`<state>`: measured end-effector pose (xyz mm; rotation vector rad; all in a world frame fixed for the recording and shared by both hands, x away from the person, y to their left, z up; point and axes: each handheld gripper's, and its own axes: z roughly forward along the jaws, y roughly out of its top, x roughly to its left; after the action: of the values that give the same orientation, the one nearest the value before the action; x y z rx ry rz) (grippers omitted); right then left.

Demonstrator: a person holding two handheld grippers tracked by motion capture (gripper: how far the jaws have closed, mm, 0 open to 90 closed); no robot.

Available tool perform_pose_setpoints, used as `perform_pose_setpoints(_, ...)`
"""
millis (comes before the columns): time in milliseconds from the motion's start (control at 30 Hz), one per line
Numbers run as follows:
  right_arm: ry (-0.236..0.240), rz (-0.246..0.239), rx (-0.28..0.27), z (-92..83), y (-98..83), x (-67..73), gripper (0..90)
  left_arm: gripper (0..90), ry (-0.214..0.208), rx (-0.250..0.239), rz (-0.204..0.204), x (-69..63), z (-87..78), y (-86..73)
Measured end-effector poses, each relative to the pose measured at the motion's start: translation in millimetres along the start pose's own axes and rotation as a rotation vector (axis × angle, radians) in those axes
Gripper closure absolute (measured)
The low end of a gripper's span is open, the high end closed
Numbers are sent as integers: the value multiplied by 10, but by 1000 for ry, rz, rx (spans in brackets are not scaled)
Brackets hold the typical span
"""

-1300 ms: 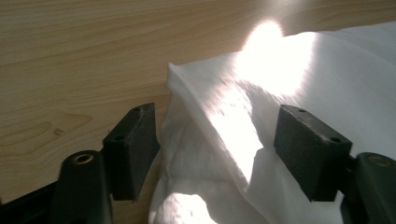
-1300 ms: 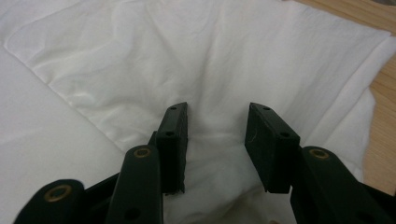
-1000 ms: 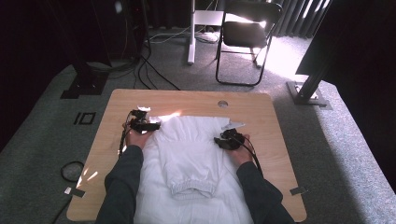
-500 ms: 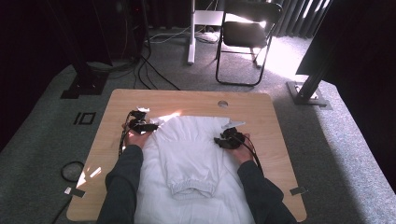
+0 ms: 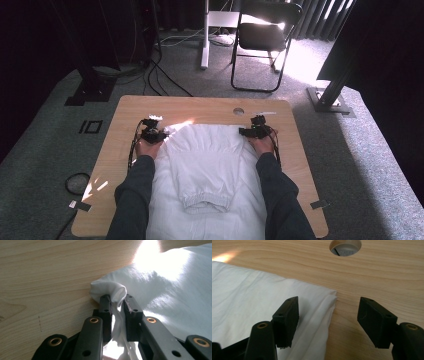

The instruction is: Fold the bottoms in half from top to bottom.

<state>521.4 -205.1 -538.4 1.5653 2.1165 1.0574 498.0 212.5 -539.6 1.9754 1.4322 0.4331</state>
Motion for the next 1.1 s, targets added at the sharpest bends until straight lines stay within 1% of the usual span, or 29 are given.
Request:
perform_pose_setpoints(33, 7, 12, 10, 25, -4, -5, 334, 799, 0, -1, 2, 1, 0, -1)
perform_pose_setpoints(100, 1, 5, 29, 70, -24, 6, 360, 800, 0, 0, 3, 0, 0, -2)
perform_pose_setpoints(133, 1, -7, 38, 90, -38, 24, 365, 801, -1, 0, 2, 1, 0, -1)
perform_pose_setpoints(167, -10, -28, 33, 98, -48, 53, 386, 803, -2, 0, -3, 1, -1, -1)
perform_pose_setpoints(200, -17, -51, 31, 104, -51, 76, 431, 805, -2, 0, -8, 0, 0, -1)
perform_pose_setpoints(233, -17, -51, 31, 104, -51, 76, 431, 808, -2, 0, -8, 0, 0, -1)
perform_pose_setpoints(267, -10, -77, 35, 110, -51, 130, 540, 816, -8, 4, -36, 5, 0, 2)
perform_pose_setpoints(300, -22, -95, 39, 113, -52, 162, 576, 823, -8, 4, -41, 3, -1, 2)
perform_pose_setpoints(333, -29, -112, 41, 116, -52, 188, 654, 829, -11, 4, -44, 1, -1, 4)
perform_pose_setpoints(367, -29, -112, 41, 116, -52, 188, 654, 836, -11, 4, -44, 1, -1, 4)
perform_pose_setpoints(400, 11, -97, 55, 116, -45, 208, 802, 844, -18, 5, -46, 6, -6, 4)
perform_pose_setpoints(433, 11, -97, 55, 116, -45, 208, 802, 855, -18, 5, -46, 6, -6, 4)
perform_pose_setpoints(467, 27, -86, 63, 117, -39, 208, 837, 855, -22, 5, -49, 9, -12, 4)
perform_pose_setpoints(500, 18, -91, 71, 107, -27, 221, 852, 867, -6, -8, -41, 3, -48, 12)
perform_pose_setpoints(533, 14, -92, 72, 92, -19, 226, 854, 870, -1, -27, -37, -2, -83, 24)
perform_pose_setpoints(600, 18, -93, 44, 18, 19, 210, 856, 873, -12, -80, -40, -3, -184, 68)
perform_pose_setpoints(633, 18, -93, 44, 18, 19, 210, 856, 874, -12, -80, -40, -3, -184, 68)
perform_pose_setpoints(667, 25, -92, 20, -41, 52, 198, 856, 874, -46, -132, -67, 11, -278, 110)
perform_pose_setpoints(733, 41, -106, -44, -237, 169, 176, 856, 875, -99, -193, -105, 43, -427, 178)
perform_pose_setpoints(800, 31, -136, -102, -439, 298, 187, 856, 875, -119, -225, -100, 33, -539, 258)
perform_pose_setpoints(833, 31, -143, -119, -507, 345, 191, 856, 875, -135, -253, -92, 18, -631, 319)
perform_pose_setpoints(867, 28, -156, -152, -620, 421, 202, 856, 875, -143, -270, -82, -1, -702, 376)
perform_pose_setpoints(933, 20, -175, -196, -769, 523, 219, 856, 875, -152, -303, -55, -46, -832, 474)
perform_pose_setpoints(1000, 13, -193, -253, -928, 622, 236, 856, 875, -162, -340, -31, -92, -974, 568)
perform_pose_setpoints(1033, 9, -201, -278, -1001, 661, 244, 856, 875, -165, -353, -18, -113, -1037, 604)
perform_pose_setpoints(1100, 20, -221, -323, -1132, 698, 255, 855, 875, -167, -373, 12, -145, -1151, 638)
